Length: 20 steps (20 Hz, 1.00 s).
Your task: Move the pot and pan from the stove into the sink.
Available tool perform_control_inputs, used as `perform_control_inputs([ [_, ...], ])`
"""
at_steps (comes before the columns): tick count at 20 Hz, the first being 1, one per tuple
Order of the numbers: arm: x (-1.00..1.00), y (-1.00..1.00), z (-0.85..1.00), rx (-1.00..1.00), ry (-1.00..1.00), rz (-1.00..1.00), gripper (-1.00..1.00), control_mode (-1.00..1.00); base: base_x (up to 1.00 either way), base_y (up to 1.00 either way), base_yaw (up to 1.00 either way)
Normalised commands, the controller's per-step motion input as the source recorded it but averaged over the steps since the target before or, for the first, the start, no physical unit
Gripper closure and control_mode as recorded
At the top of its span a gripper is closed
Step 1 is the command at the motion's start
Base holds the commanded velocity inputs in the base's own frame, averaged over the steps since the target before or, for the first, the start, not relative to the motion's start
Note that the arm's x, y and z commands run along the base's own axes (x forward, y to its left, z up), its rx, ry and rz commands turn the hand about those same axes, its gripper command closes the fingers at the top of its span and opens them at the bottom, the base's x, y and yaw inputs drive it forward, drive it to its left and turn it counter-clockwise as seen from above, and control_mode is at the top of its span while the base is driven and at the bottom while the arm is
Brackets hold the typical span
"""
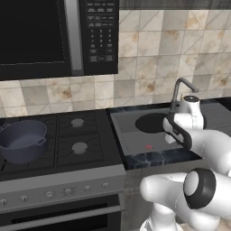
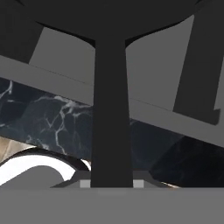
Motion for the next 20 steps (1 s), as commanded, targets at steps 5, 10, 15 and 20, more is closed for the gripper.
perform_control_inputs([
  [5,0.39,0.05,-0.13,-0.03,0.07,0.0,1.0,-1.0,0.0,0.0,0.0],
  [10,0.29,0.01,-0.2,-0.04,0.07,0.0,1.0,-1.0,0.0,0.0,0.0],
  [15,0.05,0.0,-0.05,-0.01,0.01,0.0,1.0,-1.0,0.0,0.0,0.0],
  [20,0.0,-0.01,-0.01,0.0,0.0,0.02,1.0,-1.0,0.0,0.0,0.0],
])
